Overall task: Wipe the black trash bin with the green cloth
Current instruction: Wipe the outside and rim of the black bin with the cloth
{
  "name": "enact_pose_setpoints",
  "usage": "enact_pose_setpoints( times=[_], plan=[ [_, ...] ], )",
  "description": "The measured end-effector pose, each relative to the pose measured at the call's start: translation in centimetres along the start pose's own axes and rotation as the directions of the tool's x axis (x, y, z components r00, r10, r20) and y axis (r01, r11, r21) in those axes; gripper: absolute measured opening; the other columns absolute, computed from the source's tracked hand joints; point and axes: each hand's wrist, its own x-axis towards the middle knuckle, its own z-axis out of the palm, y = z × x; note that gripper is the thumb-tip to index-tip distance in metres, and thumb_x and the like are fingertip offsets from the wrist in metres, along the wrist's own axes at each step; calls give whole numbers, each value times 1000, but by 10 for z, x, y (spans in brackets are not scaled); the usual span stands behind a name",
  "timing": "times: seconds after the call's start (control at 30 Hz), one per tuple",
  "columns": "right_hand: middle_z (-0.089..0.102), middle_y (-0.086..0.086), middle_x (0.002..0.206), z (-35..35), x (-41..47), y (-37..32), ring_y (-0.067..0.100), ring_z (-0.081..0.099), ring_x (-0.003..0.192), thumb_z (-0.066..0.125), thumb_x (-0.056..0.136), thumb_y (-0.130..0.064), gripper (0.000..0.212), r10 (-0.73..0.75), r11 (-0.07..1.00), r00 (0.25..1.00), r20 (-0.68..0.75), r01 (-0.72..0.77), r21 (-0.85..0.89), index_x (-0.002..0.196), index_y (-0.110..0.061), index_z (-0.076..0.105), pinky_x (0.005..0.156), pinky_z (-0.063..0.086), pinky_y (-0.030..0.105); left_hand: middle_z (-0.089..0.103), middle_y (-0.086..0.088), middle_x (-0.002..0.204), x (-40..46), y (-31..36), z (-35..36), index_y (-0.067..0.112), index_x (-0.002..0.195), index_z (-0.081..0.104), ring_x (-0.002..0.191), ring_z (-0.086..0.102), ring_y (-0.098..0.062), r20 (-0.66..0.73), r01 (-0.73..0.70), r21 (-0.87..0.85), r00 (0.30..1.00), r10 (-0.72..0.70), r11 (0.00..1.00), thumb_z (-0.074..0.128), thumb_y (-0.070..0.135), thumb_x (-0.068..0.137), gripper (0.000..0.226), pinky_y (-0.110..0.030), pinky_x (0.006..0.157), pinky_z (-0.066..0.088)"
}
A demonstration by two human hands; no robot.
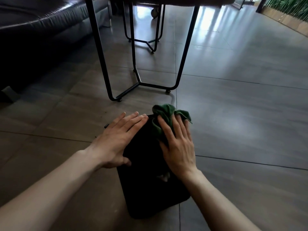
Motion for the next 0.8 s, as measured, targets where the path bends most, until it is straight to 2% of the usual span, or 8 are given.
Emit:
enact_pose_setpoints(
  times=[0.13,0.23,0.3,0.37,0.47,0.6,0.73,0.8],
  plan=[
    [35,19,161,9,-31,-16,38,23,154,56,96,-39,67,-234,970,965,120,240,-36,158,-24,36,124,22,56,0,8,169,-3,4,-2,24,159,-9,155,-8,-12,-6,-5,24,1000,6,1000,82,55,57,140,-39,127,0],
    [35,18,162,17,-82,-15,38,26,153,57,92,-40,70,-484,847,826,290,525,-82,157,-27,35,125,22,53,4,7,169,-2,7,-3,25,160,-6,155,-5,-12,-41,-2,4,999,2,1000,78,52,65,129,-42,127,4],
    [36,15,162,22,-108,-8,35,29,152,45,103,-31,54,-619,724,710,336,682,-106,156,-29,36,127,21,49,3,9,169,-3,8,-4,25,160,-6,155,-4,-12,-29,1,9,1000,0,1000,82,55,61,136,-41,127,3],
    [41,10,159,23,-117,-1,31,35,149,32,110,-20,46,-667,658,660,345,739,-142,155,-29,39,128,16,48,-2,11,168,-4,9,-5,26,159,-10,155,-7,-12,-4,3,27,1000,-3,1000,85,57,55,144,-40,127,0],
    [47,11,155,15,-92,4,34,39,146,37,109,-17,44,-635,683,715,294,697,-218,151,-28,46,127,17,54,-2,10,169,-5,11,-5,26,158,-12,155,-11,-11,-19,2,46,1000,-1,999,80,53,61,136,-38,126,-4],
    [47,18,142,-4,-25,-1,41,36,145,61,98,-31,50,-324,911,945,52,327,-253,144,-15,54,122,21,65,2,9,169,-4,12,-6,24,160,-6,155,-6,-12,-17,14,29,1000,-13,999,79,52,59,135,-39,126,-4],
    [36,13,135,-14,10,-6,38,35,136,70,88,-27,58,-178,983,984,5,178,-47,142,-13,56,111,40,62,5,7,168,-3,10,-5,21,160,-3,155,-5,-12,0,39,11,999,-39,999,81,55,53,140,-39,126,-4],
    [38,15,143,-10,5,-9,37,34,138,66,92,-29,59,-162,986,987,14,162,-29,147,-11,52,114,40,59,3,8,168,-2,8,-4,22,160,-5,155,-7,-11,9,43,11,999,-43,999,82,57,52,143,-39,126,-4]
  ],
)
